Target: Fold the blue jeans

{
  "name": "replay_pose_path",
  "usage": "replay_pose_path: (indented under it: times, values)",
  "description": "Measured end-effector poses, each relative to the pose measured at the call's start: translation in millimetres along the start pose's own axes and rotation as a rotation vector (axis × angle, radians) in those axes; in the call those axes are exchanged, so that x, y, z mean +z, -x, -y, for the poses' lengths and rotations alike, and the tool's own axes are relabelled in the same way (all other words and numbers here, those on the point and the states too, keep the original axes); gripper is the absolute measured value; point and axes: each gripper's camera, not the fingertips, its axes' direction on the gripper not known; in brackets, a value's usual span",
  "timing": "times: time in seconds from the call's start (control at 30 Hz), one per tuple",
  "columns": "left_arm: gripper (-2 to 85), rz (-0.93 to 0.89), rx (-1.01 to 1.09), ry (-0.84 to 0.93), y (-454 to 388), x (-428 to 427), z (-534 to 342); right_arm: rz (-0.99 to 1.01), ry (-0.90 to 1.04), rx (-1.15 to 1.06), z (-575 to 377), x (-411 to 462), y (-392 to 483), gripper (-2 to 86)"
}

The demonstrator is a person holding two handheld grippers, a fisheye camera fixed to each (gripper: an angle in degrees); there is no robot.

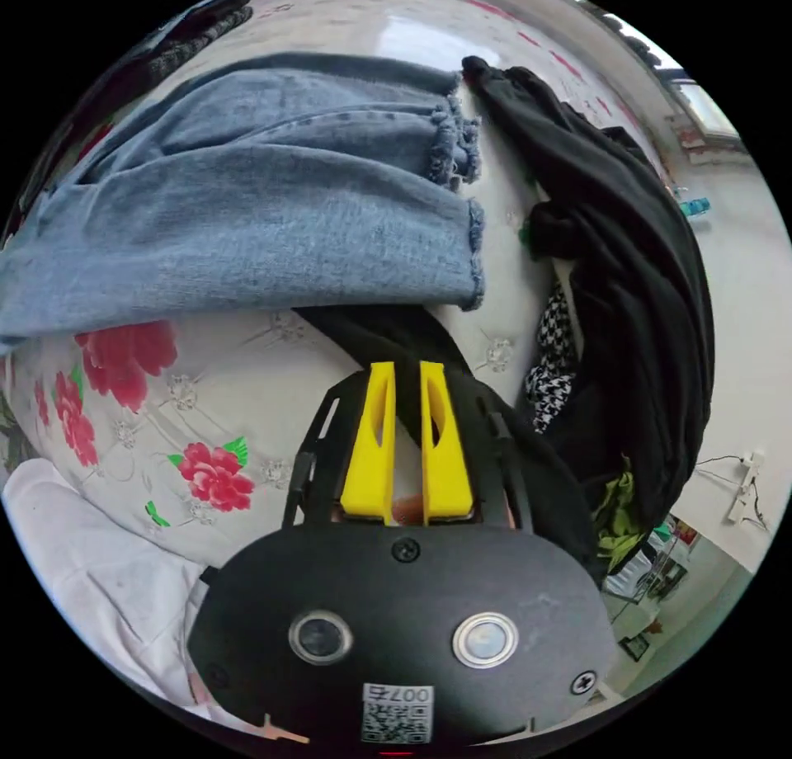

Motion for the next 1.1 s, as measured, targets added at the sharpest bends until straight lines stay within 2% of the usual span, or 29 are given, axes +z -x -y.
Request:
replay_pose_path:
  times: [0.07, 0.13, 0.2, 0.27, 0.3, 0.33, 0.4, 0.43, 0.47, 0.5, 0.6, 0.7, 0.83, 0.93, 1.0, 1.1]
  values:
    - [4.6, 0.018, -0.058, 0.005, 12.6, -9.1, -6.7, -0.012, -0.111, 0.013, 1.8, -37.6, -35.4, 4.5]
    - [4.7, 0.037, -0.119, 0.020, 23.5, -11.3, -13.2, -0.105, -0.232, 0.154, -1.2, -89.4, -89.9, 4.5]
    - [4.7, 0.064, -0.178, 0.016, 32.7, -16.0, -19.1, -0.368, -0.376, 0.482, -27.1, -155.5, -171.8, 5.5]
    - [4.7, 0.060, -0.232, -0.002, 39.2, -19.3, -22.1, -0.504, -0.431, 0.729, -57.7, -191.1, -226.1, 6.9]
    - [4.7, 0.043, -0.261, 0.006, 43.0, -17.9, -22.9, -0.483, -0.410, 0.773, -71.1, -204.4, -250.7, 8.0]
    - [4.7, 0.038, -0.269, 0.013, 44.3, -16.6, -23.0, -0.434, -0.407, 0.770, -76.6, -208.9, -258.9, 8.5]
    - [4.8, 0.053, -0.276, 0.034, 45.6, -13.3, -23.0, -0.120, -0.563, 0.642, -100.2, -215.2, -255.4, 10.3]
    - [4.8, 0.059, -0.279, 0.038, 46.1, -13.2, -22.9, -0.025, -0.603, 0.605, -104.8, -211.4, -248.4, 10.7]
    - [4.7, 0.064, -0.288, 0.040, 48.3, -14.0, -22.9, 0.177, -0.659, 0.510, -110.9, -196.4, -229.4, 11.4]
    - [4.7, 0.052, -0.301, 0.039, 52.0, -16.2, -22.7, 0.359, -0.664, 0.431, -112.9, -171.7, -205.5, 12.1]
    - [4.7, -0.001, -0.314, 0.038, 63.7, -26.5, -18.3, 0.597, -0.512, 0.397, -109.7, -91.6, -143.7, 13.8]
    - [4.7, -0.054, -0.294, 0.033, 71.0, -39.1, -8.2, 0.619, -0.343, 0.393, -102.1, -33.6, -102.3, 14.0]
    - [4.7, -0.145, -0.275, -0.006, 78.3, -55.0, 8.6, 0.622, -0.323, 0.461, -94.8, -16.8, -91.1, 11.0]
    - [4.7, -0.178, -0.248, -0.020, 82.2, -63.4, 25.8, 0.596, -0.296, 0.522, -93.4, -26.9, -92.8, 5.0]
    - [4.7, -0.211, -0.196, -0.004, 81.7, -74.0, 38.0, 0.739, -0.454, 0.452, -112.0, -69.3, -111.0, 2.9]
    - [4.7, -0.267, -0.068, 0.000, 75.7, -104.3, 35.6, 0.825, -0.719, 0.355, -171.7, -158.7, -137.7, 1.9]
